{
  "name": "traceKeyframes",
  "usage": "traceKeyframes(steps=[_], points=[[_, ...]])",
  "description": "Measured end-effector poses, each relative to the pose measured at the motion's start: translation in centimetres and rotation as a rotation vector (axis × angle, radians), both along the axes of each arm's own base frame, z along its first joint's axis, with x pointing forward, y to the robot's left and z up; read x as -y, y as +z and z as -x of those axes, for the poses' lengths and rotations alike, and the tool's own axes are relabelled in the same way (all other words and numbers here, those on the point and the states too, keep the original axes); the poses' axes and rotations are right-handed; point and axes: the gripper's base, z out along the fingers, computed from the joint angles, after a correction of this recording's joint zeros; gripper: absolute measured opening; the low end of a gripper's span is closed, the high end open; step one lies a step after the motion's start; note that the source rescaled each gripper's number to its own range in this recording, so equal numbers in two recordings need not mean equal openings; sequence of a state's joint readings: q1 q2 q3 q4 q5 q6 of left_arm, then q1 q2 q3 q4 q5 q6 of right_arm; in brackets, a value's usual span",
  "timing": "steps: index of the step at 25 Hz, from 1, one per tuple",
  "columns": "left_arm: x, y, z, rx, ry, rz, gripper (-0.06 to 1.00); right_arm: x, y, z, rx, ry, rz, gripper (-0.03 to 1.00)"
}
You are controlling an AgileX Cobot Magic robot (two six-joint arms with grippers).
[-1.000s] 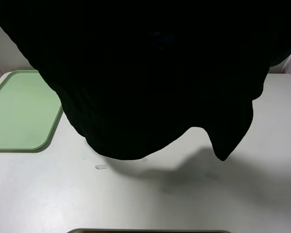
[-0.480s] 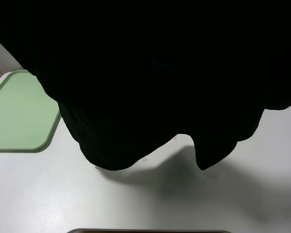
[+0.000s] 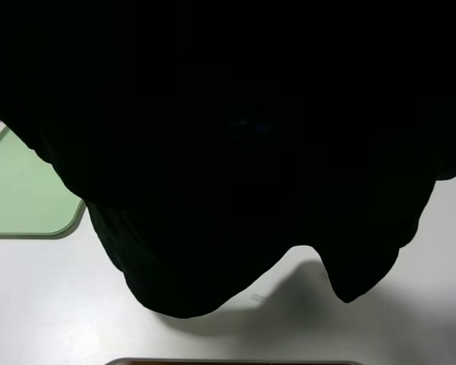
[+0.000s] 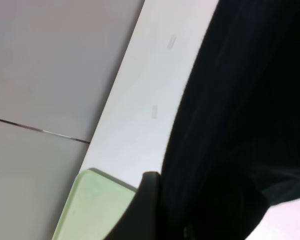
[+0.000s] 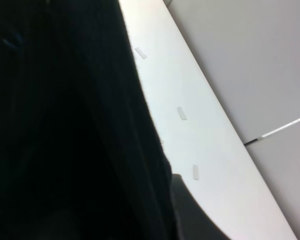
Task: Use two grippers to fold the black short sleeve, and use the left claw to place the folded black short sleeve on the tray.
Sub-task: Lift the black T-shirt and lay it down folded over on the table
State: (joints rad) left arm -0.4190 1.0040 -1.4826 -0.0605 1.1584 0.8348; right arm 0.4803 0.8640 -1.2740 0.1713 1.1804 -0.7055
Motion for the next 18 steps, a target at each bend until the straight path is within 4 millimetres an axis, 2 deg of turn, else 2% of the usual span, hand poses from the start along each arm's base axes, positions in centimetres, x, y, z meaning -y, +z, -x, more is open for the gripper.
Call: traceKeyframes(steps=[5,9,14,15,16,18], points=[[-0.1,-1.0,0.3,-0.037,0.012,0.009,0.0,-0.1,-0.8,-0.1,-0.05,-0.016,-0.013,0.0],[0.2,-3.8,-0.3,-0.132,0.014,-0.027,0.0,-0.2,-2.1,-0.6,-0.086,-0.028,0.028,0.0],[1.1,-7.1,-2.9,-0.248,0.031,-0.115,0.0,-0.9,-5.1,-4.7,-0.133,-0.088,0.22,0.0],[1.2,-7.6,-3.7,-0.252,0.04,-0.138,0.0,-0.9,-5.1,-4.7,-0.133,-0.088,0.22,0.0],[1.5,-8.0,-4.5,-0.249,0.046,-0.152,0.0,-1.5,-6.0,-6.7,-0.11,-0.102,0.275,0.0],[1.8,-9.0,-6.7,-0.217,0.067,-0.208,0.0,-2.3,-7.0,-9.1,-0.075,-0.109,0.331,0.0]])
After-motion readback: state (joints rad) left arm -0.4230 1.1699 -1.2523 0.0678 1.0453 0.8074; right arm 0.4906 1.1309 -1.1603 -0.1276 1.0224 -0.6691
